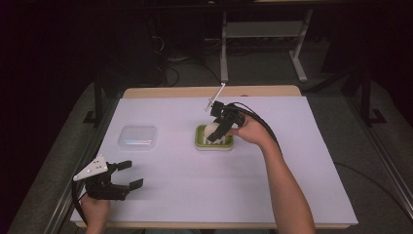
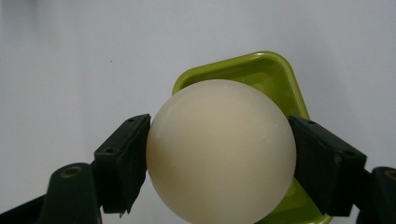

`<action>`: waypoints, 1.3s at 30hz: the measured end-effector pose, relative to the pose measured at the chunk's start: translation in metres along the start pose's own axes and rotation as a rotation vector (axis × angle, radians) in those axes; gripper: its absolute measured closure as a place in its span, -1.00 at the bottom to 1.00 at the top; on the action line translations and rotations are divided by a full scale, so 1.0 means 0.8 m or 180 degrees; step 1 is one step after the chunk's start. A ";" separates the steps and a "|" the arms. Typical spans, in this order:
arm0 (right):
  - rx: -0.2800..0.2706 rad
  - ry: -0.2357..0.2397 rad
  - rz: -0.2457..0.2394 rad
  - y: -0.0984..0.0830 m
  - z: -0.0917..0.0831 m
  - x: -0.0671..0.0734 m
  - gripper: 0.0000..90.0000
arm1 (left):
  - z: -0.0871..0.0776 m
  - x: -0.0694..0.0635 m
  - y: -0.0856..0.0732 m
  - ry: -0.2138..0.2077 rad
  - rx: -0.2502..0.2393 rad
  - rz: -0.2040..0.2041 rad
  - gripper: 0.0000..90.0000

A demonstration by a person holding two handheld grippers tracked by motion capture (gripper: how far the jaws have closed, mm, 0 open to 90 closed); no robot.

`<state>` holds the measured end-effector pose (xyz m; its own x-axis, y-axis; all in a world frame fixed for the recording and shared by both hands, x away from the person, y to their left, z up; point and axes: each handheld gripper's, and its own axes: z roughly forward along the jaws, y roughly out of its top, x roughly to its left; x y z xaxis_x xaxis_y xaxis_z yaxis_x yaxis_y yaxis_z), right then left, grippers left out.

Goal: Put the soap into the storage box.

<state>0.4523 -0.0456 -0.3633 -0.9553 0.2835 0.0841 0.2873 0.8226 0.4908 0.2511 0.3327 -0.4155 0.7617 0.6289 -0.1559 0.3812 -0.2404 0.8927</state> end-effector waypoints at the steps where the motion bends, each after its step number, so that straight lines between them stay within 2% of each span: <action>1: 0.0007 -0.0010 0.0015 0.000 0.001 -0.001 -0.48 | 0.000 -0.001 0.000 0.0000 -0.0007 -0.0026 -0.71; 3: 0.0015 -0.0004 0.0045 0.000 0.004 -0.003 -0.48 | 0.000 0.000 0.000 0.0000 -0.0003 0.0004 -0.71; 18: 0.0107 -0.0032 0.0181 0.002 0.032 -0.018 -0.48 | 0.000 -0.001 0.000 -0.0003 -0.0004 0.0003 -0.71; 30: 0.0192 -0.0090 0.0287 -0.001 0.045 -0.023 -0.48 | 0.001 -0.001 0.000 -0.0006 -0.0001 -0.0005 -0.71; 39: 0.0231 -0.0113 0.0301 -0.001 0.051 -0.026 -0.48 | 0.000 0.000 0.000 0.0003 -0.0009 -0.0023 -0.71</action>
<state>0.4750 -0.0322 -0.4008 -0.9210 0.3776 0.0957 0.3815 0.8245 0.4180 0.2509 0.3328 -0.4152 0.7585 0.6312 -0.1621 0.3852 -0.2337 0.8928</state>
